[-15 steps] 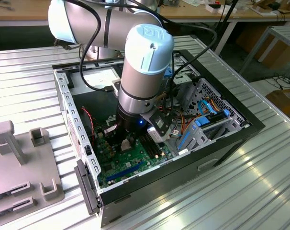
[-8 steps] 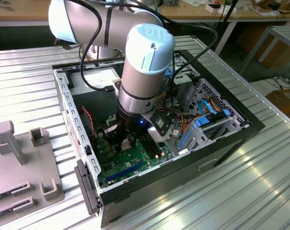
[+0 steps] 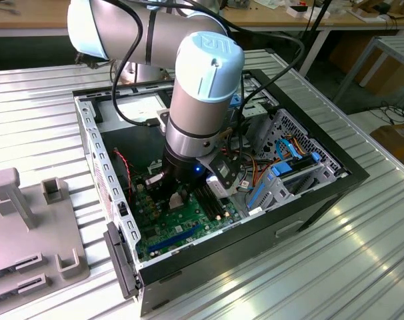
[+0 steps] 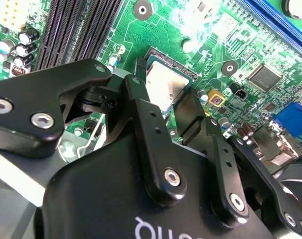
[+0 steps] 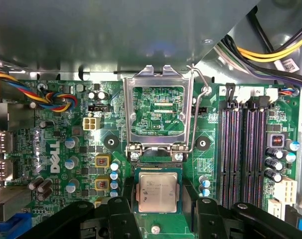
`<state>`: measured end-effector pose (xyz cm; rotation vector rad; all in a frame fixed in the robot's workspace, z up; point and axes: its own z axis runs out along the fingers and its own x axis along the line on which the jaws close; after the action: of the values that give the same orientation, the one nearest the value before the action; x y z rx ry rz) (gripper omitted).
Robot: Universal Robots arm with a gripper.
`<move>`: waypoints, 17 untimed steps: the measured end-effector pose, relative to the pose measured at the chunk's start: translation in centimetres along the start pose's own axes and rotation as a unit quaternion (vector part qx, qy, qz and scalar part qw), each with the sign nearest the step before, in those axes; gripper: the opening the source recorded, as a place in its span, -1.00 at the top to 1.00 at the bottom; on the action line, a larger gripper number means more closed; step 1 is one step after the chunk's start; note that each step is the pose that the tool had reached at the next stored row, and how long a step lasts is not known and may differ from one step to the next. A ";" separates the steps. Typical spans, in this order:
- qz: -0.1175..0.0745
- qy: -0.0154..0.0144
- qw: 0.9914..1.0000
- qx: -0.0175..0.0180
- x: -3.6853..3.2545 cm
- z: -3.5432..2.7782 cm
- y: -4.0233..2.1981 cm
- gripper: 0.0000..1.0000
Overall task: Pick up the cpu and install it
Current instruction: 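Place the cpu into insertion slot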
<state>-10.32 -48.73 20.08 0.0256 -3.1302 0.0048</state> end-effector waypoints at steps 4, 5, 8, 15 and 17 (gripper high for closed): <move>0.000 0.000 1.000 0.000 0.00 0.25 -0.01 0.05; 0.000 0.000 1.000 0.000 0.00 0.27 -0.01 0.05; 0.000 0.000 1.000 0.000 0.01 0.30 -0.01 0.05; 0.000 0.000 1.000 0.000 0.01 0.09 0.06 0.05; 0.000 0.000 1.000 0.000 0.01 0.10 0.07 0.05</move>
<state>-10.33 -48.66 19.98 0.0260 -3.1302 0.0043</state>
